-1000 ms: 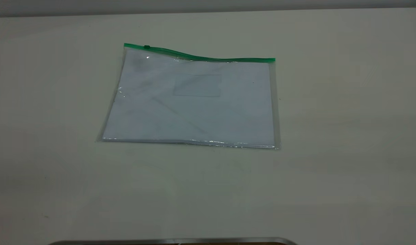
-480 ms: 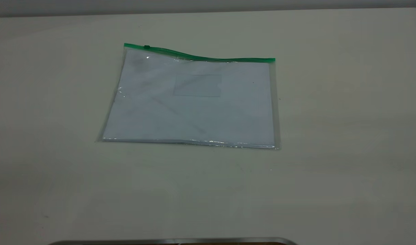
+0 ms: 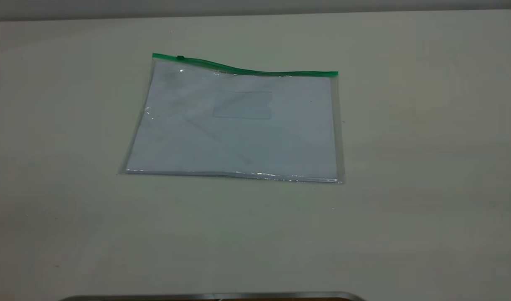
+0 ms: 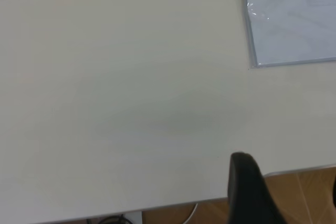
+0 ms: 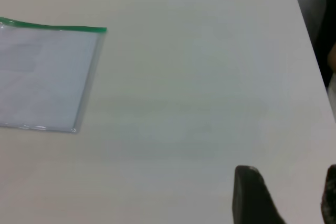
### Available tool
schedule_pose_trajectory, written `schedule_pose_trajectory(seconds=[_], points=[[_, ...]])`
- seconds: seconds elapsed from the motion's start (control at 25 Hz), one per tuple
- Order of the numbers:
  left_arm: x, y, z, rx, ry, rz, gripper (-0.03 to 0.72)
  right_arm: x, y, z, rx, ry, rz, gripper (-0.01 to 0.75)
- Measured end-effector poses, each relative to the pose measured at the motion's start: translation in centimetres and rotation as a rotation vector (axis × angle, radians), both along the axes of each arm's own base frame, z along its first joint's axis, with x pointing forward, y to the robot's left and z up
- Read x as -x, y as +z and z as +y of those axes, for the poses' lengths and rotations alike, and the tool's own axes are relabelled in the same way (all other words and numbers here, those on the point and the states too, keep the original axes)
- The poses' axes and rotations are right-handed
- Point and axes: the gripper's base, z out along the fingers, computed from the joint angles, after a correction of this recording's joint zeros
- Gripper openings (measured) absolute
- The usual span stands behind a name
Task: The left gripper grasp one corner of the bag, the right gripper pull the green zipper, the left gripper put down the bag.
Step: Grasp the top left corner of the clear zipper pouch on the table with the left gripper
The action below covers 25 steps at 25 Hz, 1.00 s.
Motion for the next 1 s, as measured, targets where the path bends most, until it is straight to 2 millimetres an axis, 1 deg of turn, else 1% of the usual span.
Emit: schedule_pose_trajectory(seconds=[0.24,0.36,0.48,0.64,0.72,0.92,1.0], points=[[-0.1,0.2,0.2,-0.011,0.017,-0.008,0.445,0.0,0.0,0.2,-0.018,0.012,0.000,0.360],[-1.4,1.3,0.5,0.009,0.079,-0.031,0.445,0.0,0.0,0.2,-0.018,0.012,0.000,0.360],[-4.3,2.4,0.8,0.039,0.134,-0.033,0.445,0.0,0.0,0.2,-0.021,0.014,0.000,0.360],[-9.0,2.9,1.0,0.046,0.142,0.000,0.447,0.0,0.0,0.3,-0.030,0.020,0.000,0.360],[-11.4,2.9,1.0,0.052,0.141,0.055,0.456,0.0,0.0,0.3,-0.031,0.021,0.000,0.360],[-16.8,2.9,0.9,0.080,0.140,0.185,0.529,0.0,0.0,0.3,-0.031,0.021,0.000,0.360],[-19.0,2.6,0.8,0.080,0.128,0.237,0.566,0.0,0.0,0.3,-0.031,0.021,0.000,0.360]])
